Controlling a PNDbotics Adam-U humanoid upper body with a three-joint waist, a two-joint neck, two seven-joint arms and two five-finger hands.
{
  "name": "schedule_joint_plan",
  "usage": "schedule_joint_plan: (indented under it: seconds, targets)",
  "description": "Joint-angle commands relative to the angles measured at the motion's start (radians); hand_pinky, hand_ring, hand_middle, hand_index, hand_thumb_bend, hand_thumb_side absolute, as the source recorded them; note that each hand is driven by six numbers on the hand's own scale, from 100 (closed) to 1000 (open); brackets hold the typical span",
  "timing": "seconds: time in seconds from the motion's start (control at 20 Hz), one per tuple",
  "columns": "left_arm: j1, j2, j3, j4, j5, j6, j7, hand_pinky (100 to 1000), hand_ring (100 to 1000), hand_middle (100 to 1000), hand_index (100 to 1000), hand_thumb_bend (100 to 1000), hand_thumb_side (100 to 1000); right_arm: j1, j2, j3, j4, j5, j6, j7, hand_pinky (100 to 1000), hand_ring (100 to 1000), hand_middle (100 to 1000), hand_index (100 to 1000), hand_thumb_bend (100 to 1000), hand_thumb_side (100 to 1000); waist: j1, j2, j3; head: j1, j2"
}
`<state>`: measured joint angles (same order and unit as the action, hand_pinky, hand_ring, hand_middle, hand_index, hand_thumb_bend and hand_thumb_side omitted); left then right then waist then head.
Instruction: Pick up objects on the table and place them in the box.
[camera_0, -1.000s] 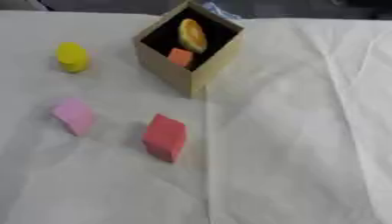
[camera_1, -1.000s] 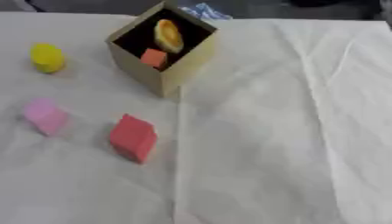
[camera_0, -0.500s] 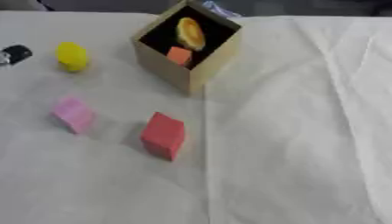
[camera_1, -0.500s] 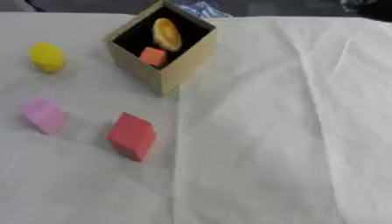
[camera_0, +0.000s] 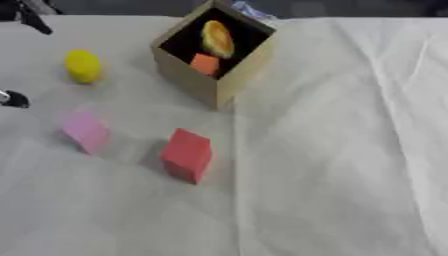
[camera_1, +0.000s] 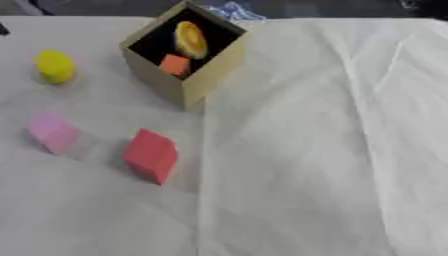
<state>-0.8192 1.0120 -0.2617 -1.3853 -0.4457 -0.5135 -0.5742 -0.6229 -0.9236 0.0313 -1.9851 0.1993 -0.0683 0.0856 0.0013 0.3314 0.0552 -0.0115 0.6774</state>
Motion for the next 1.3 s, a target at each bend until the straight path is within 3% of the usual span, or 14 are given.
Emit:
schedule_joint_plan:
  seconds: [0.05, 0.4, 0.7, 1.3]
  targets:
    - [-0.030, 0.016, -0.012, 0.015, 0.004, -0.026, -0.041, 861, 811, 752, 869, 682, 323, -0.012, -0.034, -0.008, -0.015, -0.002, 0.004, 0.000, 883, 868, 733, 846, 100, 280, 0.004, -0.021, 0.001, -0.002, 0.001]
    - [-0.051, 0.002, -0.087, 0.001, 0.049, -0.051, -0.123, 858, 803, 751, 872, 666, 356, -0.015, -0.026, -0.006, -0.010, 0.001, 0.006, 0.002, 882, 864, 727, 843, 100, 304, 0.011, -0.019, -0.003, -0.004, -0.001]
    - [-0.072, -0.015, -0.155, 0.041, 0.102, -0.023, -0.195, 859, 799, 755, 879, 643, 415, -0.013, -0.026, -0.003, -0.005, 0.006, 0.004, 0.005, 882, 863, 725, 842, 100, 315, 0.019, -0.016, -0.005, -0.006, -0.001]
    - [-0.100, -0.066, -0.192, 0.144, 0.128, -0.004, -0.305, 860, 800, 762, 878, 623, 399, -0.011, -0.014, -0.004, 0.004, 0.001, 0.007, -0.002, 881, 858, 717, 839, 100, 331, 0.025, -0.010, -0.009, 0.002, -0.006]
